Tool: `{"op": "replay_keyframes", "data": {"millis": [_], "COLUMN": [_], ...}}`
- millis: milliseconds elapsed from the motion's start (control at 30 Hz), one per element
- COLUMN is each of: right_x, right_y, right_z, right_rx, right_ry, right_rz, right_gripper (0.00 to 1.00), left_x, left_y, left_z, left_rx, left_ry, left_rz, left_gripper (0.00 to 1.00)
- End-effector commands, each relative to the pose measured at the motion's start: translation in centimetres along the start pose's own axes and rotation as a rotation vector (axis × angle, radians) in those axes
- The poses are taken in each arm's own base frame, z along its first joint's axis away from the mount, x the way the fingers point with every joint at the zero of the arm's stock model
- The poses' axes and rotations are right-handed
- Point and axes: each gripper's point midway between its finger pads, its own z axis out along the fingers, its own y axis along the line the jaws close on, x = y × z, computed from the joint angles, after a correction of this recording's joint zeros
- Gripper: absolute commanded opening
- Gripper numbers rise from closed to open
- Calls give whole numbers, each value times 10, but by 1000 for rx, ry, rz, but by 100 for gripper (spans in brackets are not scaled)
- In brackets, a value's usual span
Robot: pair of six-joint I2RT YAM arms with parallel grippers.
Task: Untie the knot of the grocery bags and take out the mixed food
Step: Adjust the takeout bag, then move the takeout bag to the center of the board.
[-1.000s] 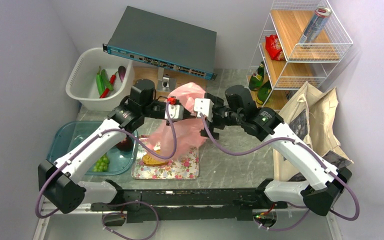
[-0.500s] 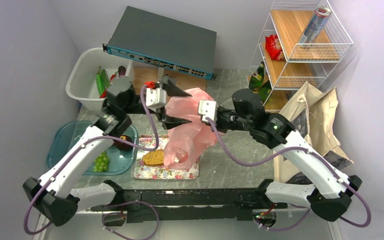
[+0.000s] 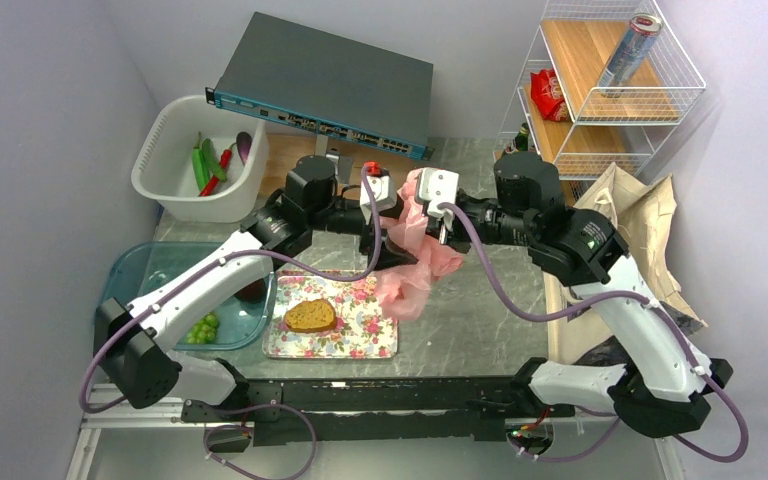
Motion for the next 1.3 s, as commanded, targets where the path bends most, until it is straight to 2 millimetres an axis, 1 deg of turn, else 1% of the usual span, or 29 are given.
{"op": "replay_keyframes", "data": {"millis": [0,33,67,100,133,167,200,233,267,300,367,400,467,533,567,600,633,667,700,833,933,1067,1167,1200,1233,1267], "right_x": [-49,-50,-50,-49,-47,-43,-33,-24,-12,0,19,30,52,76,91,110,125,138,148,180,202,221,241,248,253,258], "right_y": [-1,-4,-8,-15,-23,-35,-49,-57,-61,-64,-71,-77,-84,-81,-77,-70,-62,-52,-45,-29,-19,-16,-13,-10,-8,-5], "right_z": [-21,-24,-28,-34,-41,-52,-67,-79,-95,-109,-145,-164,-200,-230,-244,-256,-263,-268,-273,-291,-293,-294,-291,-290,-286,-285], "right_rx": [-18,2,29,69,124,198,290,356,413,465,601,689,857,985,1046,1090,1111,1115,1128,1194,1194,1202,1176,1161,1131,1112], "right_ry": [-127,-122,-112,-93,-63,-22,41,98,162,222,295,332,429,537,614,705,779,840,882,1041,1142,1220,1273,1281,1282,1279], "right_rz": [-21,-23,-26,-24,-8,13,40,63,80,97,144,176,229,288,326,376,412,443,477,554,575,563,565,589,614,654], "right_gripper": [0,2,16,35,54,68,79,85,89,90,91,92,94,96,96,96,97,98,98,100,100,100,99,96,88,75], "left_x": [-34,-40,-41,-41,-40,-37,-31,-24,-17,-9,0,5,7,6,4,3,1,0,-6,-20,-28,-33,-34,-35,-35,-35], "left_y": [-2,-8,-13,-15,-15,-13,-10,-4,2,8,14,13,11,9,10,11,12,14,16,21,20,18,15,14,13,13], "left_z": [1,-1,-3,-6,-11,-16,-23,-31,-40,-48,-62,-65,-68,-68,-67,-67,-66,-66,-66,-64,-63,-65,-67,-68,-68,-69], "left_rx": [0,23,34,26,14,-1,-21,-51,-82,-108,-156,-164,-164,-160,-160,-159,-161,-162,-167,-163,-154,-161,-172,-176,-182,-187], "left_ry": [-133,-156,-165,-168,-166,-156,-141,-127,-117,-103,-78,-57,-43,-52,-58,-64,-71,-72,-89,-121,-144,-152,-153,-154,-153,-153], "left_rz": [-8,14,7,-7,-10,-21,-44,-68,-88,-102,-80,-72,-45,-43,-38,-35,-24,-23,4,29,34,42,40,38,36,33], "left_gripper": [68,41,15,1,0,0,0,0,0,0,0,0,0,0,0,0,0,0,0,0,0,0,0,0,0,0]}}
